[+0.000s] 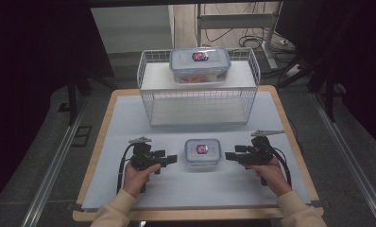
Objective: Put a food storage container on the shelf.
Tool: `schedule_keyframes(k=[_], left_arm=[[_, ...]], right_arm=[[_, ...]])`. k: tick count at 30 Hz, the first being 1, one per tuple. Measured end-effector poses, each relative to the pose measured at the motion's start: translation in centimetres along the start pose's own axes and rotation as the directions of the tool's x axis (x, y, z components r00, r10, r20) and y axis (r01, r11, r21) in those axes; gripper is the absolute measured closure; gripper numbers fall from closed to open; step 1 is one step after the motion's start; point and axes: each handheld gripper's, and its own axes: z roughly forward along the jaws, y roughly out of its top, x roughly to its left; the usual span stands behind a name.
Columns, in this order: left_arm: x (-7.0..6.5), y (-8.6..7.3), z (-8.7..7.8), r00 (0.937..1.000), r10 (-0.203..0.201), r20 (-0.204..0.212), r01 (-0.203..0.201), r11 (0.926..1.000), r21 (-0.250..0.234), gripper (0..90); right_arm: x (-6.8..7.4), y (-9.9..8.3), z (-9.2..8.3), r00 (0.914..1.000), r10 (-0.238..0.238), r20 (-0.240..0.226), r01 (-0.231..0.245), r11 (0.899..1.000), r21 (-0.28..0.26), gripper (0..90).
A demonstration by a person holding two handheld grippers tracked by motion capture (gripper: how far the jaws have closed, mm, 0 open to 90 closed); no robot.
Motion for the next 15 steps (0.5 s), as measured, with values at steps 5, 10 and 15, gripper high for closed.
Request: schedule_keyframes(k=[5, 10, 15], left_arm=[[-0.1, 1.1, 1.3, 0.9998, -0.01, 0.015, 0.01, 0.9999, -0.001, 24.0], [0.0, 2.0, 3.3, 0.9991, -0.023, 0.034, 0.022, 0.9993, 0.029, 23.7], [0.4, 2.3, 5.5, 0.9979, -0.044, 0.049, 0.04, 0.9971, 0.064, 23.7]], right_arm=[[-0.1, 0.5, 1.2, 0.9991, 0.041, -0.009, -0.042, 0.999, -0.018, 26.4], [0.0, 1.2, 3.0, 0.9984, 0.055, -0.016, -0.055, 0.998, 0.014, 25.4], [-0.4, 1.5, 4.5, 0.9948, 0.101, -0.017, -0.1, 0.994, 0.051, 24.8]])
